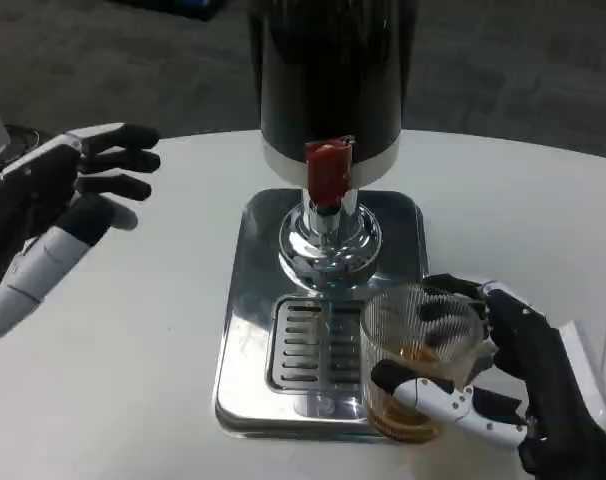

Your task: Grasp the cup under the faucet to collect the drink, then remove the cup.

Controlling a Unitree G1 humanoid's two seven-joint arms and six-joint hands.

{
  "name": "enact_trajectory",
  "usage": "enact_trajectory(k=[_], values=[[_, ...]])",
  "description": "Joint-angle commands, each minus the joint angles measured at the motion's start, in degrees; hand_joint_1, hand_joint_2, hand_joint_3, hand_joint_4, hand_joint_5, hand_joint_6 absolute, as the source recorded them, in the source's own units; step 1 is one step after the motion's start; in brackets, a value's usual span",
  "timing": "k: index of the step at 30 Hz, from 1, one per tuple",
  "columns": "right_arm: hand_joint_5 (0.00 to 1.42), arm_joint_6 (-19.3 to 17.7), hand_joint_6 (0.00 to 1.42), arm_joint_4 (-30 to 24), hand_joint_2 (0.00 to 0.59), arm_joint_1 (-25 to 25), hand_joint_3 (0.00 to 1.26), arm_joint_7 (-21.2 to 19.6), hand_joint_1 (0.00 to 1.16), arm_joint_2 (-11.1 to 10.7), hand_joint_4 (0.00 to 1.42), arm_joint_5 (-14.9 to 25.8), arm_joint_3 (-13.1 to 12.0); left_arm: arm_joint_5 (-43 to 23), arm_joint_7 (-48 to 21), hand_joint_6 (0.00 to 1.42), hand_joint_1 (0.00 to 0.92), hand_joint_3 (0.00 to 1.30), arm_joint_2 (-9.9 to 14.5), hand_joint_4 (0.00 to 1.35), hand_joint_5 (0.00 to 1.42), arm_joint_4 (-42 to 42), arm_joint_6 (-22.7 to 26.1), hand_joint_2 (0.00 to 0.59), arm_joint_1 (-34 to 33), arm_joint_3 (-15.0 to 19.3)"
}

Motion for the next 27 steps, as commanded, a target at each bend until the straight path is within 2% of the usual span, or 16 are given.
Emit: enact_trajectory(k=[1,7,13,18,20,27], values=[[1.14,-0.31,0.93,-3.34,0.109,0.63,0.93,1.10,0.93,-0.41,1.04,0.63,-0.10,2.23,0.73,0.52,0.000,0.33,0.41,0.33,0.40,-1.18,-0.53,0.093,4.37,0.34],[1.15,0.50,0.94,-7.72,0.108,1.31,0.93,4.11,0.93,-1.71,1.04,1.36,-0.32,6.28,0.40,0.47,0.000,0.33,0.19,0.31,0.37,-2.04,-3.42,0.094,10.17,-1.32],[1.15,1.33,0.96,-10.08,0.103,1.50,0.94,5.81,0.94,-1.51,1.04,2.15,0.03,8.75,0.54,0.45,0.000,0.33,-0.40,0.30,0.35,-3.15,-6.13,0.096,13.98,-4.45],[1.16,2.08,0.98,-10.87,0.102,1.76,0.94,7.30,0.95,-1.65,1.04,2.37,0.21,12.79,0.40,0.40,0.000,0.29,-0.22,0.23,0.28,-3.82,-8.79,0.112,17.07,-8.47],[1.16,2.16,0.98,-11.25,0.101,1.76,0.94,7.73,0.95,-1.69,1.05,2.42,0.21,14.89,0.44,0.35,0.000,0.25,0.03,0.16,0.22,-3.99,-9.59,0.112,17.71,-10.09],[1.16,1.34,0.99,-11.77,0.101,1.62,0.95,8.95,0.95,-2.33,1.05,2.12,0.70,19.56,0.89,0.28,0.000,0.19,0.06,0.08,0.14,-4.61,-10.28,0.107,18.38,-13.45]])
